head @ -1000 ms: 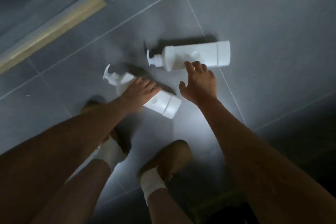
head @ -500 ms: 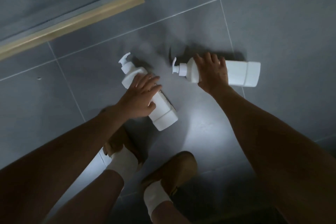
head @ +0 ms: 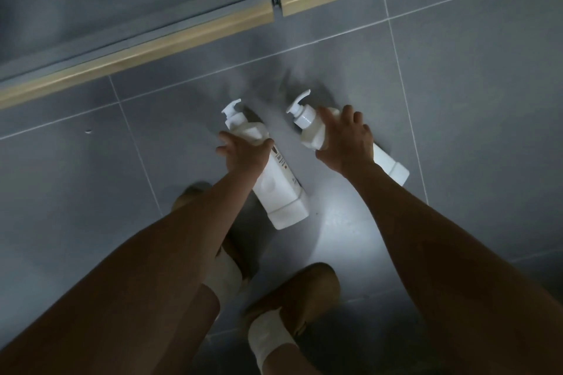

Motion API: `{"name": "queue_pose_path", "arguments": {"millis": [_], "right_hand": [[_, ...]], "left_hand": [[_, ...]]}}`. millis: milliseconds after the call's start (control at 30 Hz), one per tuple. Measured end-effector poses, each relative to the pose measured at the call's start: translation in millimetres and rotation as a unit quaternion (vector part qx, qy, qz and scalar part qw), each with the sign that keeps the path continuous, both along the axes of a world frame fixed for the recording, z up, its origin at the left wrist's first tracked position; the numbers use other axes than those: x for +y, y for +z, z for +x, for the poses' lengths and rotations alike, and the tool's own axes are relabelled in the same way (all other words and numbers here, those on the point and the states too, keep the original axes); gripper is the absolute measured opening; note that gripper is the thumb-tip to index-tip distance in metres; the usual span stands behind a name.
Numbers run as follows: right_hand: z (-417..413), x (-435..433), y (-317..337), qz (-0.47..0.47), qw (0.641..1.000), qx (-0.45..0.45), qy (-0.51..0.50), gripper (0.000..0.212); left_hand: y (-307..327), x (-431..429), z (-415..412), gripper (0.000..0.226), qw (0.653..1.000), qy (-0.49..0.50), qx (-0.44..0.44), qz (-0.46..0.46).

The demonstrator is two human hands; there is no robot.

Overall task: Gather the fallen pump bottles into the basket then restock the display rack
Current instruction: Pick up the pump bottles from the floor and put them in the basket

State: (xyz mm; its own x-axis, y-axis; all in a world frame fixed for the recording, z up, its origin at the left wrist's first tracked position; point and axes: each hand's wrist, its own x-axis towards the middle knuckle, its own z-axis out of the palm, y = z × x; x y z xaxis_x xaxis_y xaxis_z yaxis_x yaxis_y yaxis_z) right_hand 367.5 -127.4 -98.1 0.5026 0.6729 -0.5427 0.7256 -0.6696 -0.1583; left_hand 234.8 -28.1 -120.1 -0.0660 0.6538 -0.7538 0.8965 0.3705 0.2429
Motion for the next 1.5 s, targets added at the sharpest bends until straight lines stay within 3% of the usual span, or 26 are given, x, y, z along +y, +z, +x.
{"name": "queue_pose_path", "arguments": {"millis": [267, 467, 767, 1033, 1267, 1500], "right_hand": [[-26, 10, 59, 0.013, 0.998, 0.03, -0.055, 0.075], [-51, 24, 175, 0.026, 0.991, 0.084, -0.1, 0.072], [-87, 39, 423, 0.082, 0.985, 0.129, -0.077, 0.07], [-155, 36, 605, 0.149, 0.967, 0.206, -0.022, 0.072], [-248, 89, 696, 0.185, 0.932, 0.297, 0.095, 0.073], [-391, 177, 749, 0.191, 0.903, 0.327, 0.202, 0.076]], "left_hand": [[70, 15, -37, 0.068, 0.99, -0.118, -0.068, 0.045], [187, 32, -77, 0.067, 0.989, -0.093, -0.094, 0.069], [440, 36, -124, 0.067, 0.984, -0.004, -0.128, 0.125], [634, 3, -237, 0.072, 0.967, 0.077, -0.131, 0.203], [735, -13, -349, 0.073, 0.912, 0.245, -0.164, 0.287], [778, 6, -478, 0.075, 0.853, 0.342, -0.148, 0.364]]}}
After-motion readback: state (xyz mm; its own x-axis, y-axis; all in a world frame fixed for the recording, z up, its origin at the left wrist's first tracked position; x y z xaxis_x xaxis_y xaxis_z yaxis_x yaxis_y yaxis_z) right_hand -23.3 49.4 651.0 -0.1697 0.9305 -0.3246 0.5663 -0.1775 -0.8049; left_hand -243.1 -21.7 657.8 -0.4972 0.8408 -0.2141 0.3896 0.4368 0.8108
